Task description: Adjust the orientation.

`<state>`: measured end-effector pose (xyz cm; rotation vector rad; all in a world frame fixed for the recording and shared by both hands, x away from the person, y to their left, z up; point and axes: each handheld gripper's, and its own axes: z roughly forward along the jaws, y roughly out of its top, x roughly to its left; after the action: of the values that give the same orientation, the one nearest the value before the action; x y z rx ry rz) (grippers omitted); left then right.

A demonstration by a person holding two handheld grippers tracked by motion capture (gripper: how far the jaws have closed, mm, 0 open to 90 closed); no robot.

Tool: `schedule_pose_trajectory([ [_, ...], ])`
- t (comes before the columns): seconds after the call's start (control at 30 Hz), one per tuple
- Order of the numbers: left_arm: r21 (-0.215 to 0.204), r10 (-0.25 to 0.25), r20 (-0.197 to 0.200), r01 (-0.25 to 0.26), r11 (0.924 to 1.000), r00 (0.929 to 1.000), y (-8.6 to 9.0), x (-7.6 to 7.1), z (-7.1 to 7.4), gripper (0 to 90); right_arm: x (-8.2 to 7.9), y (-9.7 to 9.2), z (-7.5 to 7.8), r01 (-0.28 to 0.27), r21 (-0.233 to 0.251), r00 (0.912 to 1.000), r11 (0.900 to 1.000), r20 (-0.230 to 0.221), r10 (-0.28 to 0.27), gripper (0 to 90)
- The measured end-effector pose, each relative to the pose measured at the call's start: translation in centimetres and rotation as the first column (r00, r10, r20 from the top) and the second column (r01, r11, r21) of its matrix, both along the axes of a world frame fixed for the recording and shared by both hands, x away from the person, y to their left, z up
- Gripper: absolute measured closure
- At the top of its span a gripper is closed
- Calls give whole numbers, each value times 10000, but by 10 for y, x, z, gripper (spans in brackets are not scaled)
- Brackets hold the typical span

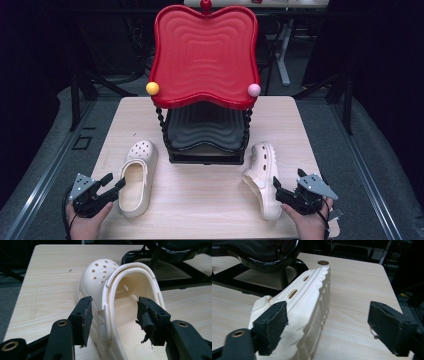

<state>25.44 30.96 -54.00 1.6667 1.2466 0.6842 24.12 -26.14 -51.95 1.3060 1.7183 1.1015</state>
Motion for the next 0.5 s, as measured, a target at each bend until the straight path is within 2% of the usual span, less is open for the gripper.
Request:
schedule_pose_trajectory([
  [0.07,154,77,-51,-76,9999,10000,-1,-1,1,453,-2,-1,0,13,11,9999,10000,107,-14,216],
  [0.1,297,181,-74,-178,9994,9998,-2,-3,2,453,-2,-1,-1,-202,261,9997,9995,130,199,312],
  [0.13,297,181,-74,-178,9994,9998,-2,-3,2,452,-1,-2,-1,-474,477,9989,9977,86,471,371],
  [0.17,235,252,-148,-248,9994,9996,-2,-4,2,452,-1,-2,-1,-474,477,9989,9977,86,471,371],
  [0.2,88,257,-162,-256,9996,9995,-1,-4,3,456,-3,-2,-3,-708,878,9974,9936,205,692,399],
  [0.23,88,257,-162,-256,9996,9995,-1,-4,3,456,-3,-1,-3,-724,937,9972,9930,255,703,410],
  [0.27,112,367,74,-368,9993,9993,-1,-4,2,456,-3,-1,-3,-724,937,9972,9930,255,703,410],
  [0.3,62,455,85,-456,9989,9989,-1,-5,2,456,-4,0,-2,-701,874,9972,9937,318,676,410],
  [0.33,-19,461,42,-461,9989,9989,0,-5,3,457,-5,1,-1,-414,494,9979,9979,520,388,406],
  [0.37,-81,443,131,-442,9990,9989,0,-4,2,457,-5,0,-1,-338,530,9983,9980,486,312,406],
  [0.47,299,522,85,-524,9982,9986,-2,-2,0,468,-4,-2,-1,-198,714,9994,9973,284,178,428],
  [0.5,297,518,50,-519,9982,9986,-2,-1,-1,474,-3,-3,-1,-126,759,9998,9970,188,112,429],
])
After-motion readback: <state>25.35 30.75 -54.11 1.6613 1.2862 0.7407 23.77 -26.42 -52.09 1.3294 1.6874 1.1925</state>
